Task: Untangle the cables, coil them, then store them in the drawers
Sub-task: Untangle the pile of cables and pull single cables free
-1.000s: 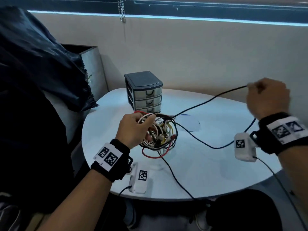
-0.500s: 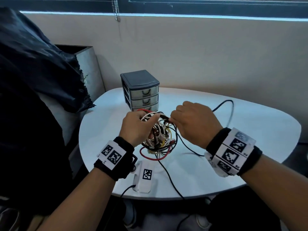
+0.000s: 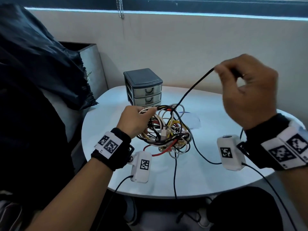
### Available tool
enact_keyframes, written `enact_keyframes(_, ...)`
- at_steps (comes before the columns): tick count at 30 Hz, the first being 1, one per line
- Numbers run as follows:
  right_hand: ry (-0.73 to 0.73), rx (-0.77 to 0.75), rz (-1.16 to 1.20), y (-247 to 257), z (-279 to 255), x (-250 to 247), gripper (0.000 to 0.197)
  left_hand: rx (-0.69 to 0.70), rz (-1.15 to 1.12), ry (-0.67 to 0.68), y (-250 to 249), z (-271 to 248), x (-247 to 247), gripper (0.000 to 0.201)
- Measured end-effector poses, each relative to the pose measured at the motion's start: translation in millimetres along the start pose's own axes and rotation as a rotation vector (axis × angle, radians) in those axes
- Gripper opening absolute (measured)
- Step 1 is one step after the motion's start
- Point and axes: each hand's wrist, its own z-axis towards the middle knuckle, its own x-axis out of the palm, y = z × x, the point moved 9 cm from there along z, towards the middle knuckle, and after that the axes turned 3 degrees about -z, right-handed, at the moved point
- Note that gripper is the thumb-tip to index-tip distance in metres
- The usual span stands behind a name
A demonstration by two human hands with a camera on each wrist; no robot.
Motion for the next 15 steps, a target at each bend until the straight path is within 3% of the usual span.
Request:
enact_keyframes(4,-0.073,0.106,0.037,-13,3,-10,0.025,0.012,0.002,0.001,1,-3,-6,0.048)
enact_keyframes(7,0.198,0.215,-0.053,-36,-9,29,0.019,0.024,0.020,0.024,-5,-3,-3,0.044)
enact_keyframes(11,0.661,-0.111,-0.424,-7,-67,94,0.040,0.024,0.081,0.037,-11,-2,6,0.041)
enact_keyframes(13,0.775,-0.227,-0.522,15,-90,116,0.037,0.034,0.089,0.029,-16,-2,12,0.037)
enact_keyframes(15,0.875,-0.236,-0.576,29,-99,131,0.032,0.069,0.103,0.011,-23,-3,16,0.031)
